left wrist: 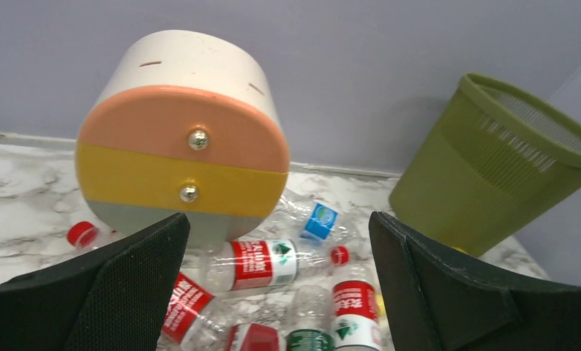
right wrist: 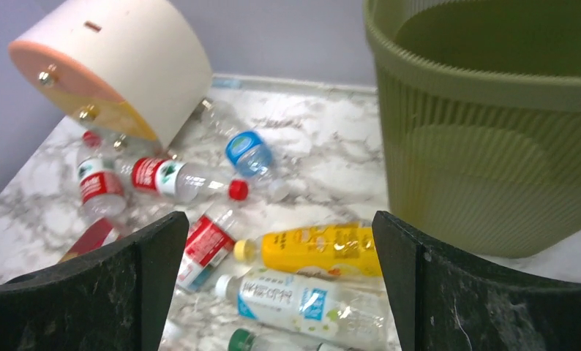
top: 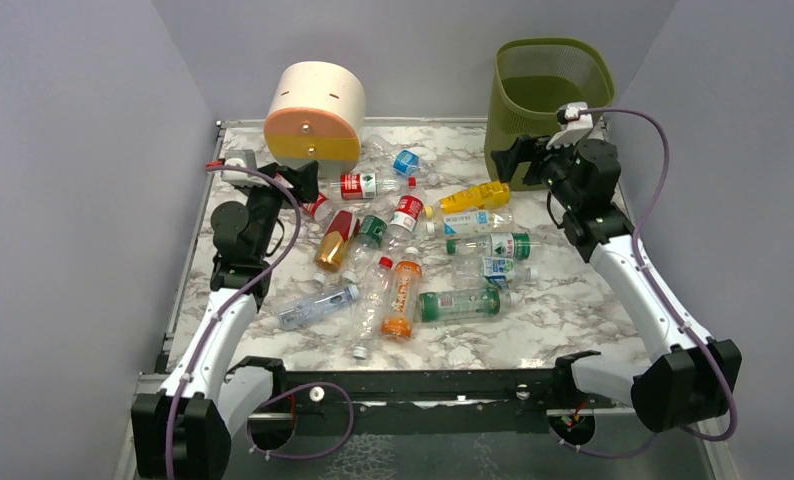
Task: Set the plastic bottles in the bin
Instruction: Pick up the plastic bottle at the center of the board.
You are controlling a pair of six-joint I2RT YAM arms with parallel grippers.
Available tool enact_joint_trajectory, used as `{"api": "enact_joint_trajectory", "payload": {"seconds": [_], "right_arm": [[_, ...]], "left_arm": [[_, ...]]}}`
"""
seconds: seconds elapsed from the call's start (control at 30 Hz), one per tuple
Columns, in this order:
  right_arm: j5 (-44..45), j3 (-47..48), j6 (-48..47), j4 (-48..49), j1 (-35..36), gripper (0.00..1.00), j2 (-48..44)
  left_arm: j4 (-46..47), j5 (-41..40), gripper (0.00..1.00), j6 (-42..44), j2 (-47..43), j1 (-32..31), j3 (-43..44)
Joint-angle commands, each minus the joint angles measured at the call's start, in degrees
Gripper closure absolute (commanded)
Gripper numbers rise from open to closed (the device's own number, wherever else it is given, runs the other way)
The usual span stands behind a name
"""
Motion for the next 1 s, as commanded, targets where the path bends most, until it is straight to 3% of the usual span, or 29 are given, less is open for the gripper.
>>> {"api": "enact_joint_trajectory", "payload": {"seconds": [0.0, 0.07, 0.2, 0.3, 0.4, 0.57, 0.73, 0.97], "right_arm": [[-9.91, 2.29, 5.37, -13.92, -0.28, 0.00, 3.14], [-9.68, 2.17, 9.01, -16.62, -0.26, 0.00, 4.14], [-12.40, 0.19, 11.66, -17.79, -0.28, 0.00, 4.16], [-18.58, -0.07, 11.49, -17.78, -0.23, 0.00, 4.92], [-21.87, 0.80, 11.44, -21.58, 1.49, 0.00, 6.94], [-13.29, 1.69, 11.75, -26.85, 14.13, 0.00, 7.87], [-10.53, 1.63, 16.51, -28.23, 23.34, 0.09, 10.34], [-6.23, 1.26, 20.89, -27.92, 27.62, 0.11, 16.16]], "left_arm": [[-16.09, 8.46, 0.01, -6.30, -2.52, -0.08, 8.09], [-19.93, 13.39, 0.01, -5.05, -2.32, -0.08, 10.91], [-31.25, 3.79, 0.01, -15.21, -4.59, 0.46, 11.62], [-30.99, 9.36, 0.01, -13.15, -5.04, 0.69, 11.08], [-36.36, 9.36, 0.01, -11.90, -3.15, 0.67, 13.12], [-39.40, 14.39, 0.01, -11.03, -1.17, 0.71, 13.77], [-39.36, 15.99, 0.01, -10.81, -0.83, 0.71, 12.36], [-39.44, 15.72, 0.01, -11.01, -1.16, 0.69, 11.07]]}}
